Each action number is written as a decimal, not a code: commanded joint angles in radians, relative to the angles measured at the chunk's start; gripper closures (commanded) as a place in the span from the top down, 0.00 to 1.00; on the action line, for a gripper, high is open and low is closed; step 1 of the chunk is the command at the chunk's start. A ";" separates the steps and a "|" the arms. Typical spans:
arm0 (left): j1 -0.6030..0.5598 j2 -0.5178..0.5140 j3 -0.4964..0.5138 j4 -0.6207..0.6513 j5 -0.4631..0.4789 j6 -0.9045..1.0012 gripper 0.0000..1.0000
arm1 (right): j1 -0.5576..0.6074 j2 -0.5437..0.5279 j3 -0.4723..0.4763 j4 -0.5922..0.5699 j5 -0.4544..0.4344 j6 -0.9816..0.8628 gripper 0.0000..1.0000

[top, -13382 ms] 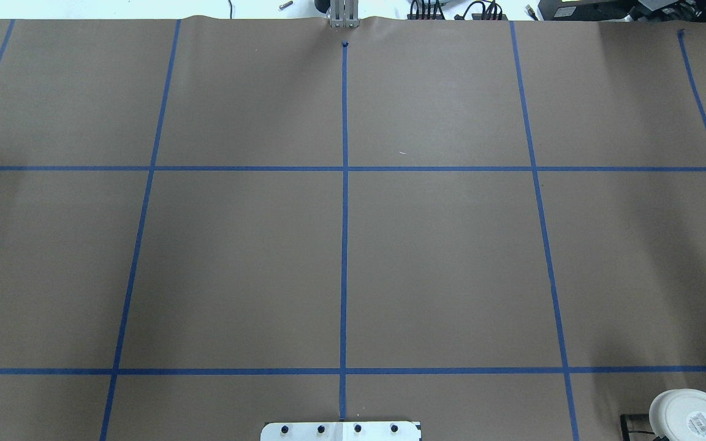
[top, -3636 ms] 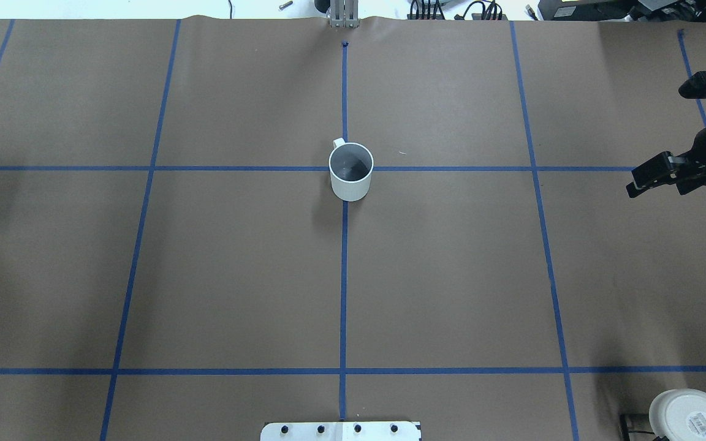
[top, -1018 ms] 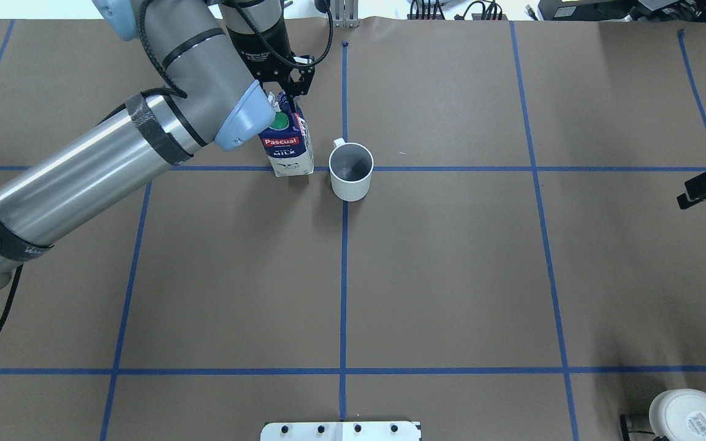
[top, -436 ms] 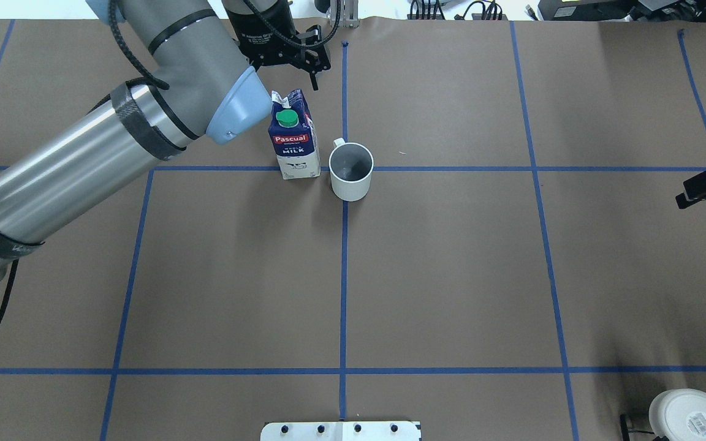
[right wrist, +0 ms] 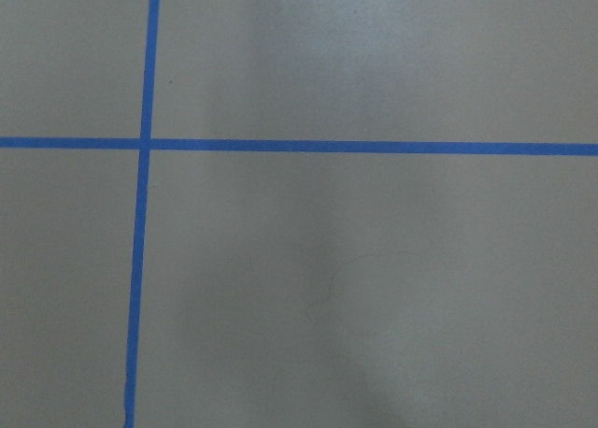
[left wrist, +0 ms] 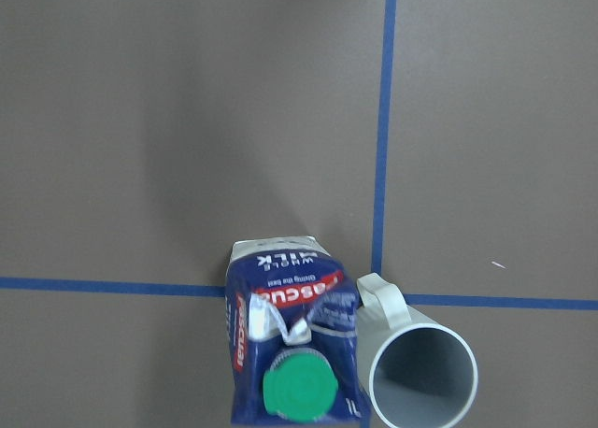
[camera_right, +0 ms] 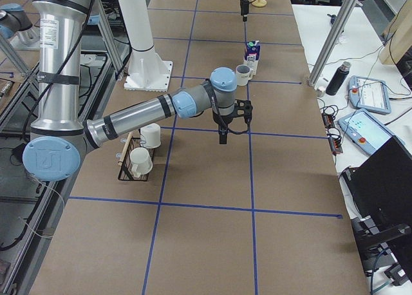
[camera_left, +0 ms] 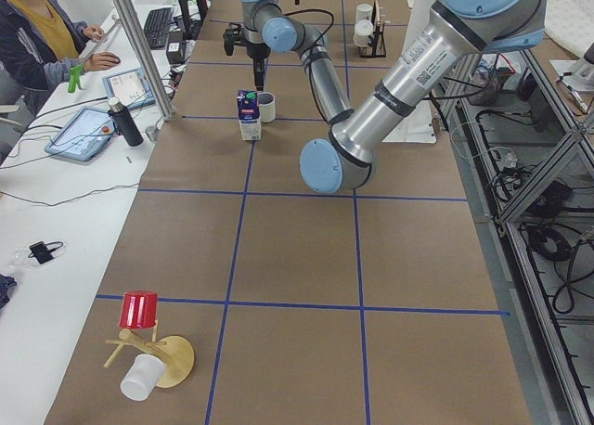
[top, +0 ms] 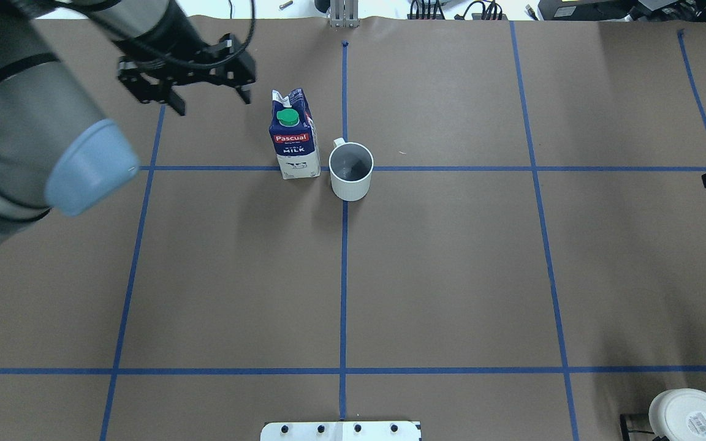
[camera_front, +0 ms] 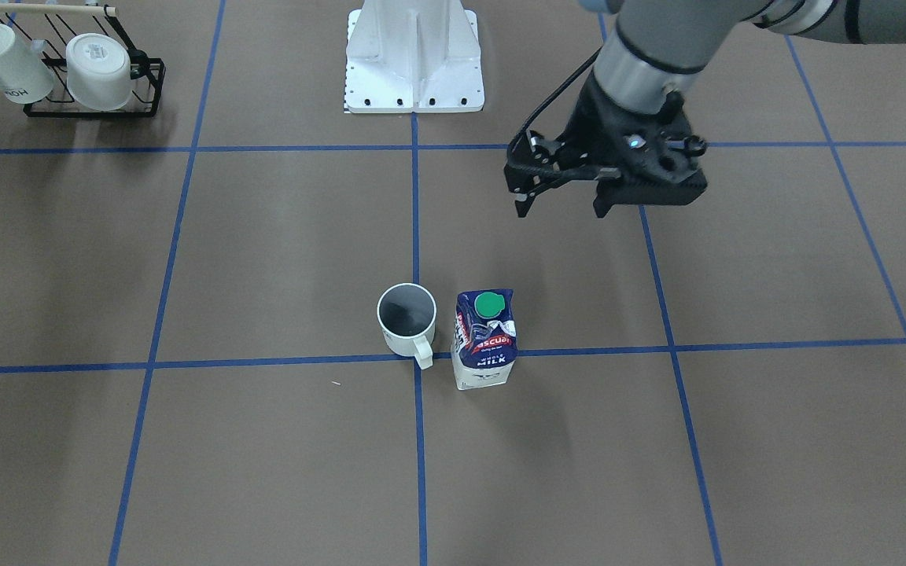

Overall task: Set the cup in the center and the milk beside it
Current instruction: 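Open the left gripper, release the carton, and withdraw the left arm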

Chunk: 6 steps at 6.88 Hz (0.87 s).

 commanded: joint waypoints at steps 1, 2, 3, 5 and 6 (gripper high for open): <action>-0.013 0.311 -0.344 0.107 0.137 0.151 0.99 | 0.115 -0.020 0.013 -0.002 0.000 -0.042 1.00; -0.039 0.486 -0.438 0.109 0.145 0.283 0.99 | 0.154 -0.018 0.009 -0.005 0.000 -0.086 1.00; -0.118 0.597 -0.471 0.103 0.153 0.440 0.99 | 0.172 -0.011 0.009 -0.056 -0.002 -0.140 1.00; -0.276 0.744 -0.447 0.071 0.125 0.823 0.99 | 0.192 0.047 0.010 -0.194 -0.014 -0.281 1.00; -0.353 0.757 -0.369 -0.018 0.016 0.870 0.99 | 0.193 0.052 0.013 -0.201 -0.014 -0.283 1.00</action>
